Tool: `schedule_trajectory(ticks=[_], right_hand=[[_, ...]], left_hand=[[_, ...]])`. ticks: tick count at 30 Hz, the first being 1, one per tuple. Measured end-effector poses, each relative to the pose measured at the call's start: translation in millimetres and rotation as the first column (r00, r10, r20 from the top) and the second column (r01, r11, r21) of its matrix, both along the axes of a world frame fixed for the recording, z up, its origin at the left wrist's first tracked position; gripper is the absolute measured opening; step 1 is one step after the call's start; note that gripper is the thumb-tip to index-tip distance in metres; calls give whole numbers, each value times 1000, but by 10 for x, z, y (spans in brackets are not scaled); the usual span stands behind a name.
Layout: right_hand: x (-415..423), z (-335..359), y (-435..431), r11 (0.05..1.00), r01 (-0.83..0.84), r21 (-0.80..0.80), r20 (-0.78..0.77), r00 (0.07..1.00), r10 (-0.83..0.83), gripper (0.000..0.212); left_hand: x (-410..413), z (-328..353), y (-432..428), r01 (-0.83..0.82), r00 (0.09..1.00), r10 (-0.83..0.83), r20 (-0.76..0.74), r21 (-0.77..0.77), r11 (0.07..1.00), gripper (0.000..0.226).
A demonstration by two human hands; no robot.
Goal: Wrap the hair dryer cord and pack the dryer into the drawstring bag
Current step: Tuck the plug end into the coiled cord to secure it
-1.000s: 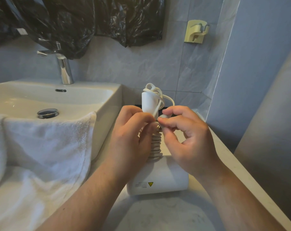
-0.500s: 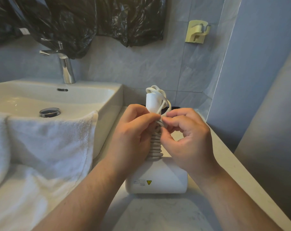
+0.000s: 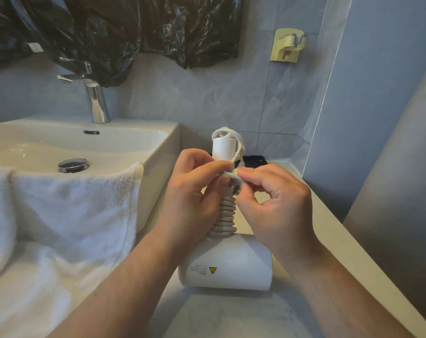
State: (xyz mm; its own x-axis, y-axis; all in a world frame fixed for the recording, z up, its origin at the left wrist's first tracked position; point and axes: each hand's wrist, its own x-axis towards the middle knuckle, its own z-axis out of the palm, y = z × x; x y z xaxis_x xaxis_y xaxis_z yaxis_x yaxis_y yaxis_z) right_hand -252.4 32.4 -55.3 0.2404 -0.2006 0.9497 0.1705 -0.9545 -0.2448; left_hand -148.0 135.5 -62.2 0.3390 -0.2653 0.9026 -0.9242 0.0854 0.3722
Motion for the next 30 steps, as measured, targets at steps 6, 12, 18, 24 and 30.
schedule_trajectory(ticks=[6,12,18,24,30], right_hand=[[-25,44,53,960,-163,229,-50,982,179,12],[-32,64,76,811,-327,485,-23,923,385,10],[-90,106,33,792,-370,486,-63,889,454,9],[-68,107,35,748,-320,582,-21,913,407,21],[-82,165,13,633,-486,603,-69,759,648,59]], left_hand=[[-44,22,3,6,1000,-5,13,-20,1000,23],[-68,28,48,124,975,-141,-170,-104,987,6],[-79,4,109,124,989,-120,-91,42,991,39],[-84,-9,87,50,998,-49,-34,12,999,26],[-128,4,87,60,998,-60,22,29,998,26]])
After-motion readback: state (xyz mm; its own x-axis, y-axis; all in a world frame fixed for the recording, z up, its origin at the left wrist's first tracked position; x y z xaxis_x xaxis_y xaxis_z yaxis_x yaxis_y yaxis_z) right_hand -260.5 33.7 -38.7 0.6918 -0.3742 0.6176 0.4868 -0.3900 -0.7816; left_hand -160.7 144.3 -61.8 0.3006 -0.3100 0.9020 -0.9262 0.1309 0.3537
